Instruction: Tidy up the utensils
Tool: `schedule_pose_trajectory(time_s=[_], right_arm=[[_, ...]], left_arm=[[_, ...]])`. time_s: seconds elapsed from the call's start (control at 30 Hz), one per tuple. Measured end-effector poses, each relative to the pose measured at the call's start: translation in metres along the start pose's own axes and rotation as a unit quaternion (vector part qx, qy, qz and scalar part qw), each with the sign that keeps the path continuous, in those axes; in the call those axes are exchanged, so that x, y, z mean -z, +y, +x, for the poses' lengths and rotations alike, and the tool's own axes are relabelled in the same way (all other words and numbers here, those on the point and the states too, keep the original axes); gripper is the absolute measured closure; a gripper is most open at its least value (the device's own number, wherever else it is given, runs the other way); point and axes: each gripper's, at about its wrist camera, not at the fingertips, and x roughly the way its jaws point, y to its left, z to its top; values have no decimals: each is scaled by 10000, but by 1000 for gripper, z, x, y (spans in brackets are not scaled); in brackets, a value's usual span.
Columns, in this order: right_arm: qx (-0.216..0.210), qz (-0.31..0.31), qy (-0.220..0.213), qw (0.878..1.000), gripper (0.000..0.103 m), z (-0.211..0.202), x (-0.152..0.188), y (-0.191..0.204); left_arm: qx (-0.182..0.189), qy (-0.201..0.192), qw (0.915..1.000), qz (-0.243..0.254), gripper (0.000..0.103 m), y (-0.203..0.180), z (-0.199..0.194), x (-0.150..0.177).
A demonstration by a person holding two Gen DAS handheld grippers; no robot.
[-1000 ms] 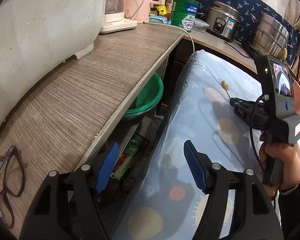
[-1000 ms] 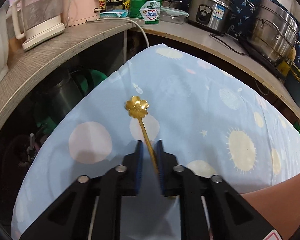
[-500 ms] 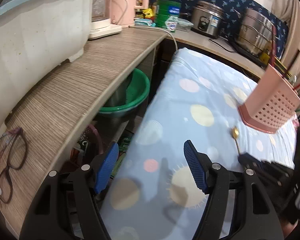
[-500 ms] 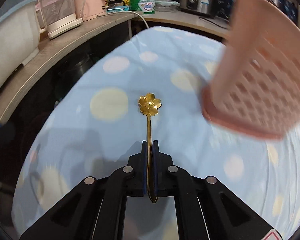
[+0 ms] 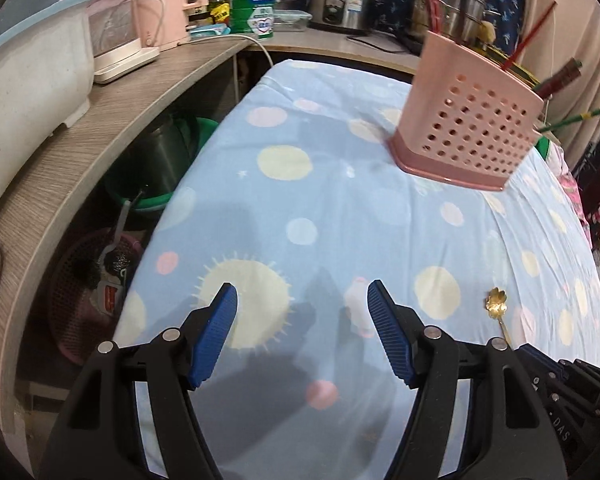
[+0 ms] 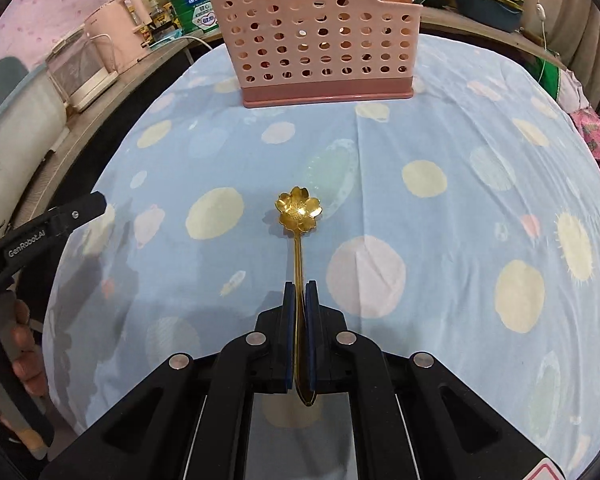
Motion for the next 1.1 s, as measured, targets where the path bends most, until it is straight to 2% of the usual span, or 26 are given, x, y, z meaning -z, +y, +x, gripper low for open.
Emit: schedule_pose_trajectory(time_s=[0.07, 0.23, 0.63, 0.73, 0.87, 1.0, 1.03, 1.1], right_arm=[[-15, 5, -39, 10000, 94, -4, 8, -3], [-103, -151, 36, 9998, 92, -9, 30, -1], [-144, -358, 38, 9992, 86, -19, 54, 4], [-123, -343, 23, 9993, 92, -19, 54, 2], [-158, -256, -56, 9995, 93, -26, 52, -2], [-215, -160, -348, 9990, 95, -46, 43, -6], [-227, -137, -434, 9987, 101, -52, 40, -7], [-272, -63, -627, 9976, 101, -63, 31, -11]], left_arm=[[-27, 1, 10000, 56, 39, -7, -3, 4], [-114, 35, 9999, 98, 39, -13, -8, 13], [-197, 166, 9993, 274, 39, -25, -15, 30], [-199, 180, 9991, 324, 39, -28, -17, 33], [-188, 128, 9991, 352, 39, -31, -23, 30], [-167, 10, 9992, 367, 39, -35, -31, 24], [-158, -15, 9992, 365, 39, -36, -33, 22], [-147, -71, 9992, 366, 39, -38, -36, 19]])
